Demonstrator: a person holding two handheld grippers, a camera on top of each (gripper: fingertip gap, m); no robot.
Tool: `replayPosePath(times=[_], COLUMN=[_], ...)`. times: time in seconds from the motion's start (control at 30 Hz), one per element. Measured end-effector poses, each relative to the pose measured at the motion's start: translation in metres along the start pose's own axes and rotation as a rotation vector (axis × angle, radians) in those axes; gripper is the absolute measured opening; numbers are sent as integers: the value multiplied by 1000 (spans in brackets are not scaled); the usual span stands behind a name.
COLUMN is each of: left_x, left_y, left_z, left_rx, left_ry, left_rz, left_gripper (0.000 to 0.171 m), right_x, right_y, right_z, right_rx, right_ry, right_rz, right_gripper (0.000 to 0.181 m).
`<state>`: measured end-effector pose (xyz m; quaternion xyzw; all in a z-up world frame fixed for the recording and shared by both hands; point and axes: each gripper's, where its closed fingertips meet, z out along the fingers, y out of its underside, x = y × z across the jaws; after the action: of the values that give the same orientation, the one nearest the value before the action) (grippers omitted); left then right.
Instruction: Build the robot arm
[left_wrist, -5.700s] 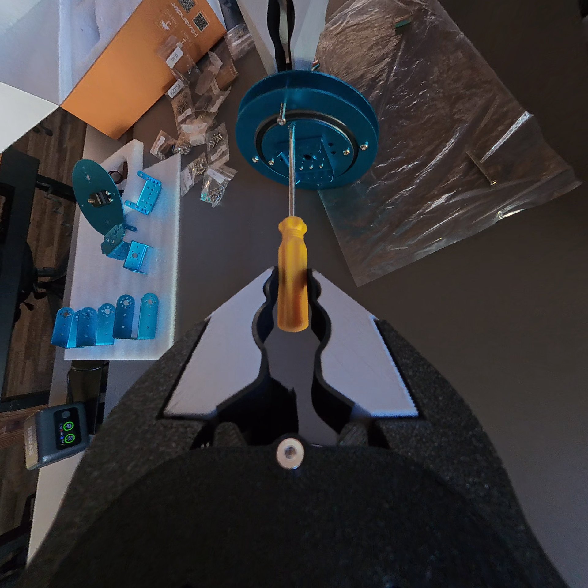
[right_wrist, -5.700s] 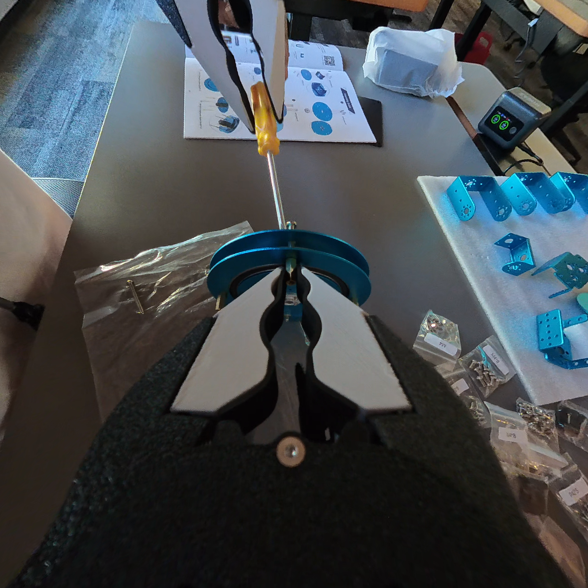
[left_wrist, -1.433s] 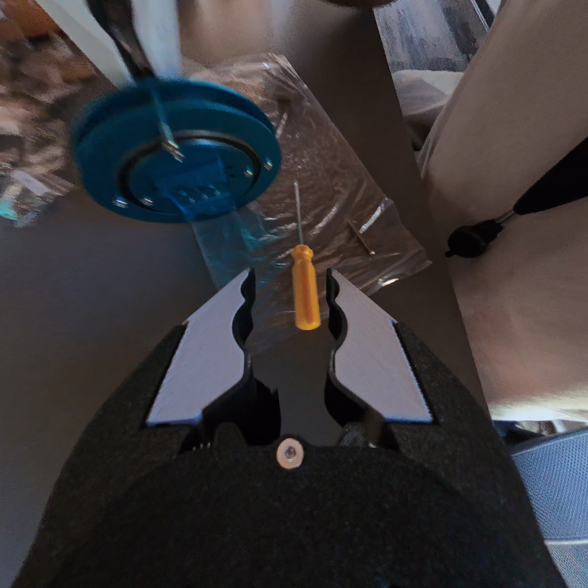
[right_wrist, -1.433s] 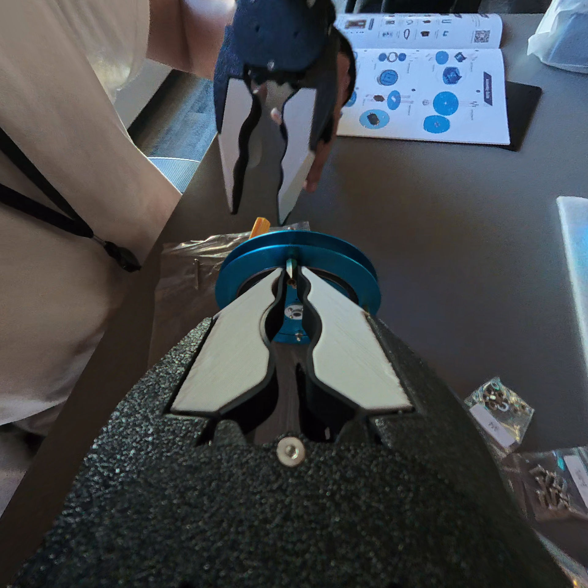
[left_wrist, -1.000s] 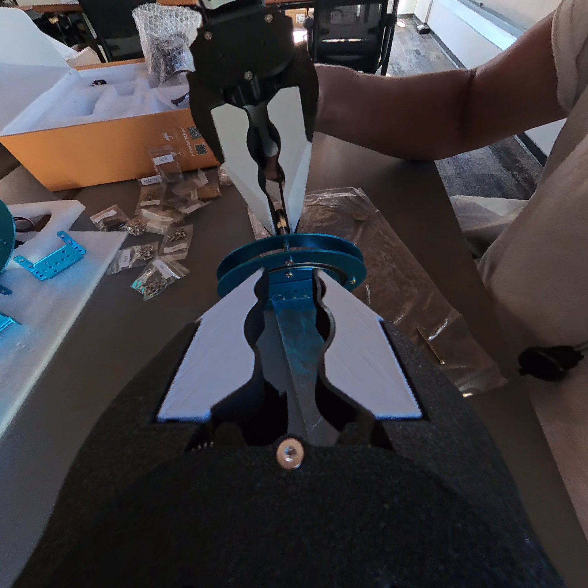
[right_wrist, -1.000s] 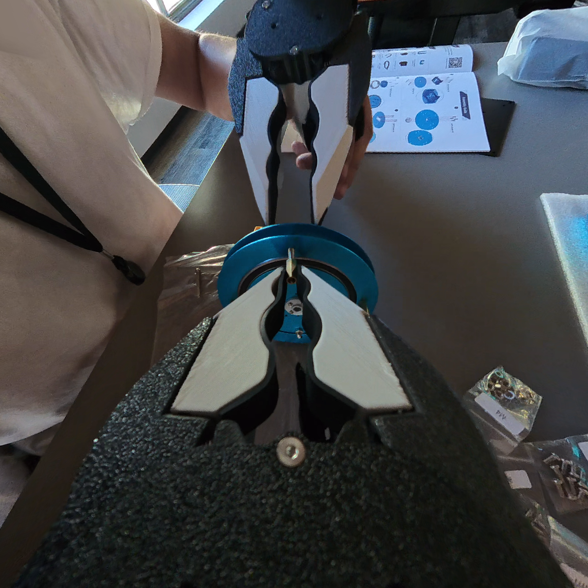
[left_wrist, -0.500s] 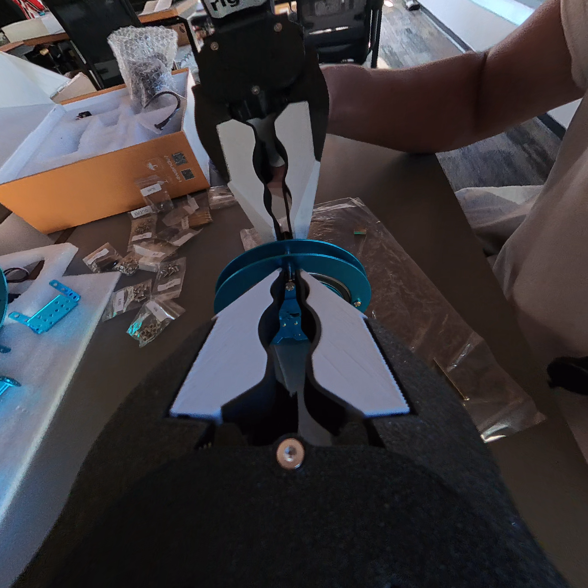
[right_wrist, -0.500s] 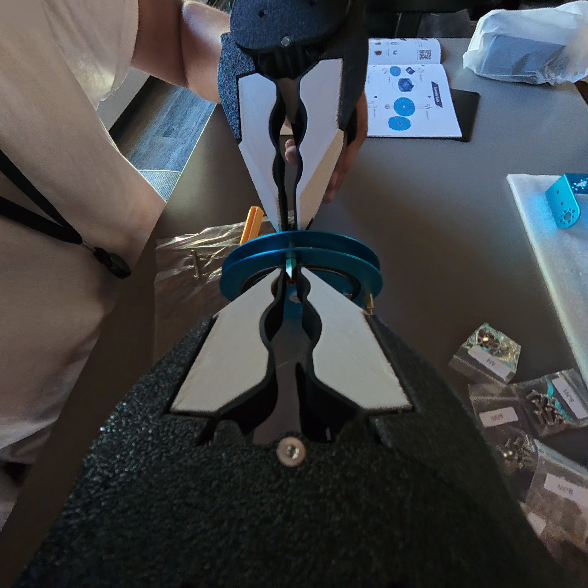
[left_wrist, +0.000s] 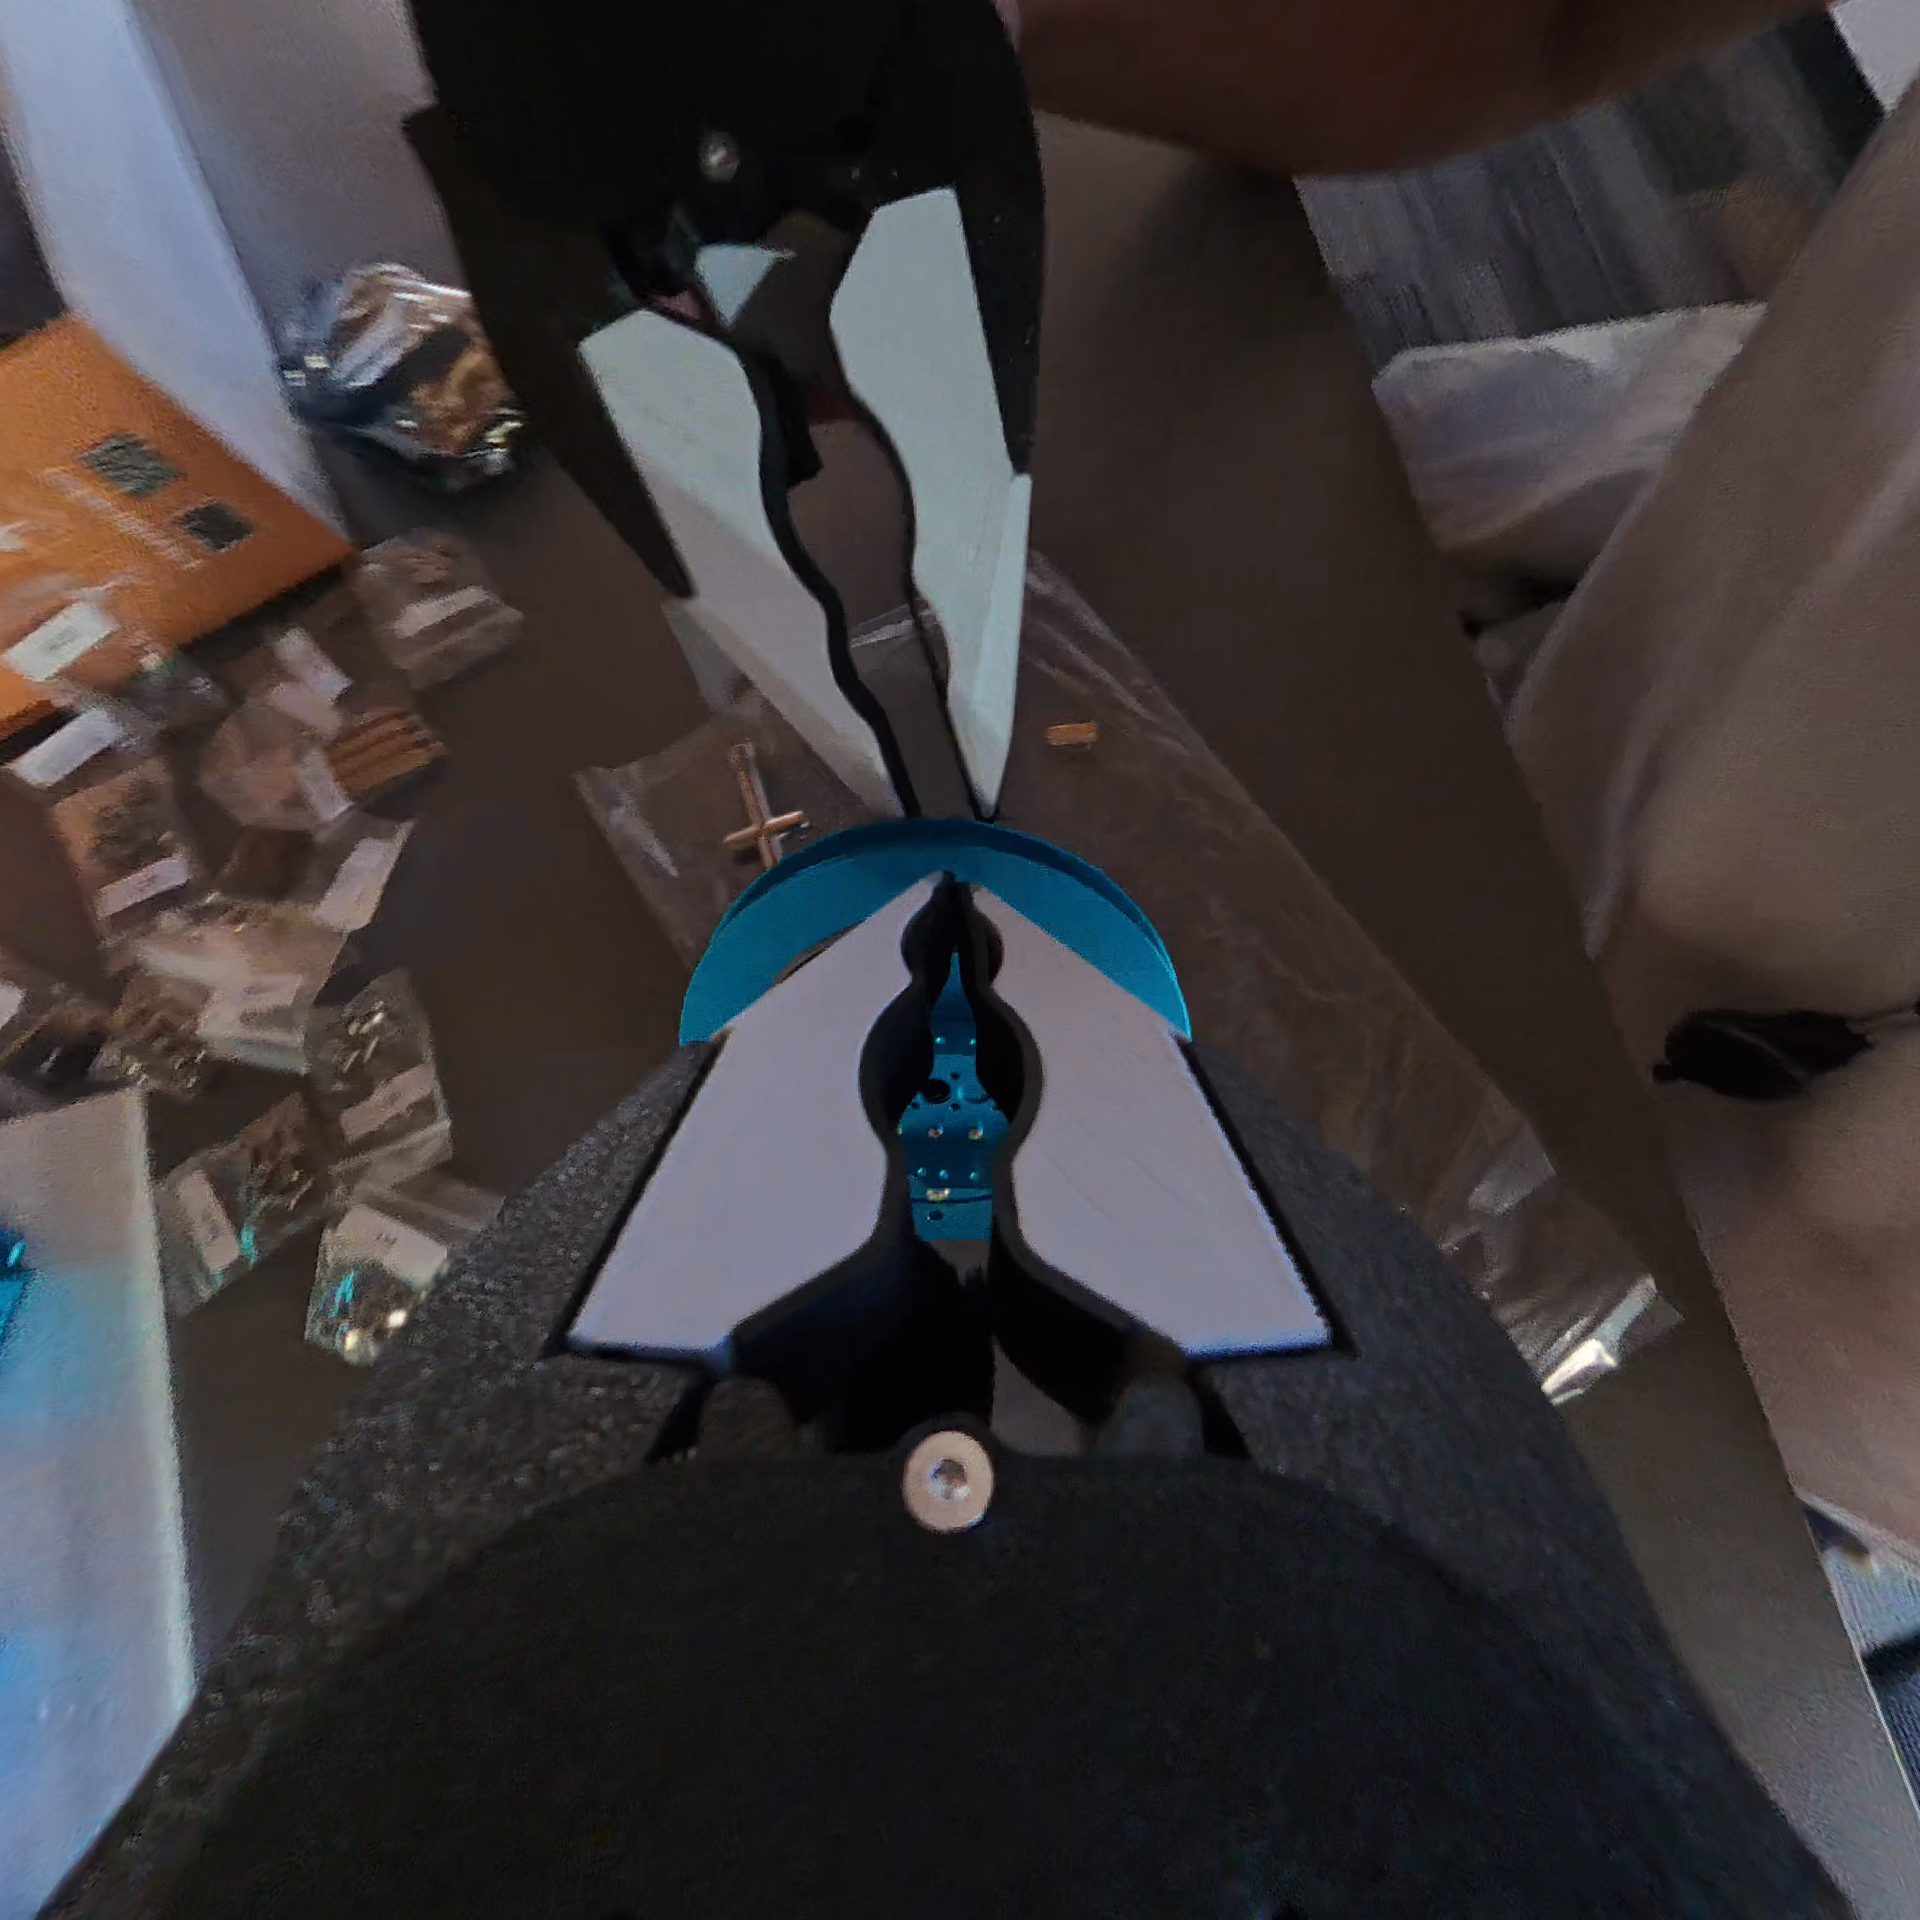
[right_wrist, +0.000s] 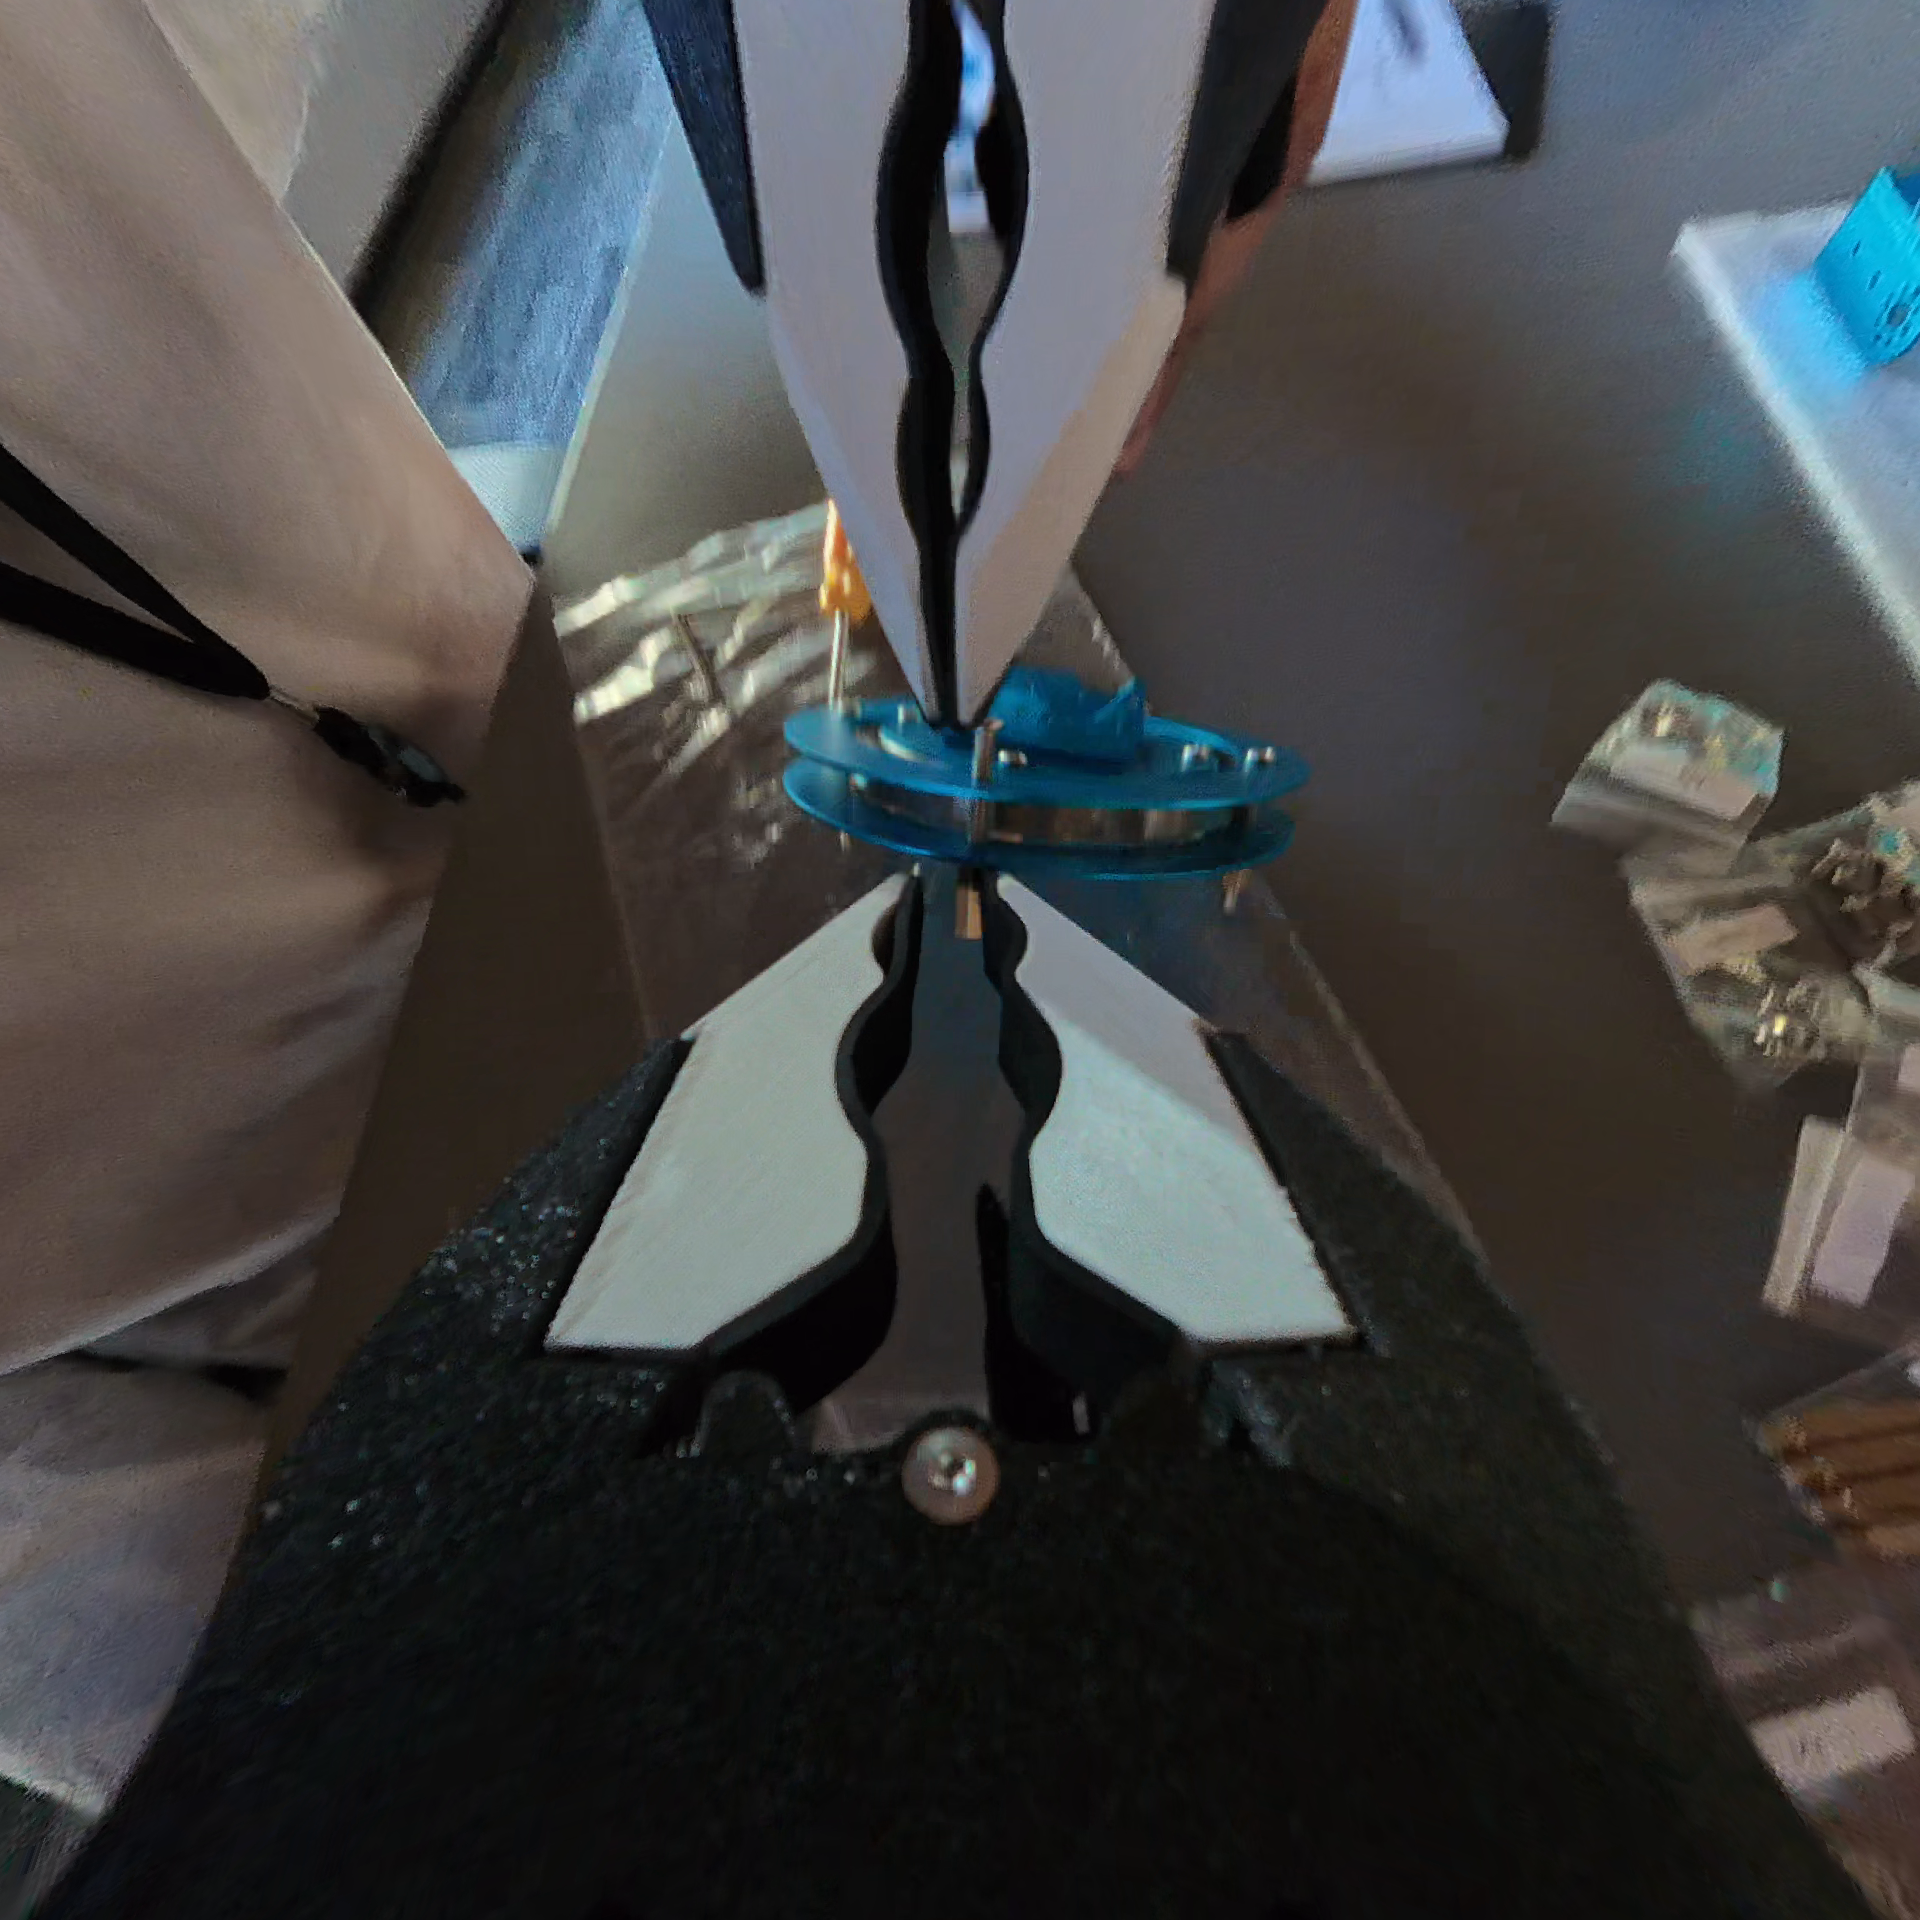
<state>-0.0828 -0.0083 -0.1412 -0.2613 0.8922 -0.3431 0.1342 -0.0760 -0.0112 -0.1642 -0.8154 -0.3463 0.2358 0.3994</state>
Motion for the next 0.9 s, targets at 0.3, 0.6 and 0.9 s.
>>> replayPosePath(times=[0.3, 0.6, 0.9], left_x=[7, -7, 25], left_y=[2, 47, 100], left_z=[41, -13, -14], left_rx=[-245, 15, 191], left_ry=[90, -106, -194], left_rz=[89, -317, -676], left_gripper=[0, 11, 33], right_x=[-16, 6, 15], right_y=[54, 45, 37], right_z=[2, -24, -4], right_rx=[-84, 35, 44], right_ry=[33, 204, -29], right_rz=[83, 134, 701], right_gripper=[8, 19, 56])
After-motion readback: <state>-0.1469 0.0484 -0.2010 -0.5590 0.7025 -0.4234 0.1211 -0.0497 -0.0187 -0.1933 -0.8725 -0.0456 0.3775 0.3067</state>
